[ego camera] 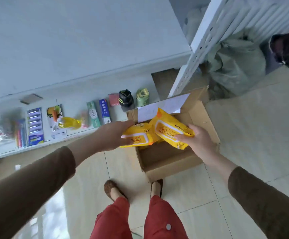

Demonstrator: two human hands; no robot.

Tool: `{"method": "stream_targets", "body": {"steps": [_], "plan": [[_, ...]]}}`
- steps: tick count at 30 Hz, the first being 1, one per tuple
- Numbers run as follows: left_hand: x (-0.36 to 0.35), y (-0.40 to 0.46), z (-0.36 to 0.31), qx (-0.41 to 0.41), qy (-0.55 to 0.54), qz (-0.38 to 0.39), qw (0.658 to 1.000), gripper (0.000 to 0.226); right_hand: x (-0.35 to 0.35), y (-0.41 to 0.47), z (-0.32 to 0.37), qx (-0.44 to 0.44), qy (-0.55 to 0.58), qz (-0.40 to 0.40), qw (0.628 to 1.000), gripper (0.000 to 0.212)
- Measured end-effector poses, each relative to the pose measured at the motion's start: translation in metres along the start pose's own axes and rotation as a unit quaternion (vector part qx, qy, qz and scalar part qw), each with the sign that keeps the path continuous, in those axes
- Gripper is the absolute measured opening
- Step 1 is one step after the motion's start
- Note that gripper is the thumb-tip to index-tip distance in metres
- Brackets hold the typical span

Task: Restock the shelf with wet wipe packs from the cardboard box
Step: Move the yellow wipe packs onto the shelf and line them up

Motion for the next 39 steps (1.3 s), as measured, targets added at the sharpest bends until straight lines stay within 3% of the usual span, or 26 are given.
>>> {"method": "stream_targets", "body": {"steps": [6, 13, 26, 32, 39], "plan": [[0.118, -0.114, 0.045, -0.014, -0.062, -0.076, 0.995, 0.036, -0.030, -0.049, 0.160, 0.102, 0.016, 0.002, 0.995, 0.026], [0.239, -0.170, 0.123, -0.001, -0.089, -0.204, 0.975, 0.031, -0.082, -0.016, 0.294, 0.177, 0.062, 0.030, 0.982, 0.024], [0.410, -0.051, 0.246, 0.060, -0.041, -0.287, 0.955, 0.034, -0.118, 0.197, 0.432, 0.204, 0.063, 0.048, 0.976, 0.029], [0.458, 0.020, 0.281, 0.088, -0.033, -0.279, 0.956, 0.043, -0.134, 0.294, 0.478, 0.184, 0.046, 0.069, 0.979, 0.026], [0.498, 0.079, 0.315, 0.107, 0.018, -0.252, 0.962, 0.036, -0.172, 0.373, 0.516, 0.155, 0.010, 0.123, 0.980, 0.030]]}}
Point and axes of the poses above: each hand's wrist, its own y-axis towards the middle knuckle, its own x-axis out of the back of the hand, z = x × y, the point moved 6 cm from there along y, towards the middle knuckle, and after that the axes turned 2 degrees about y, right-handed, at the moved point
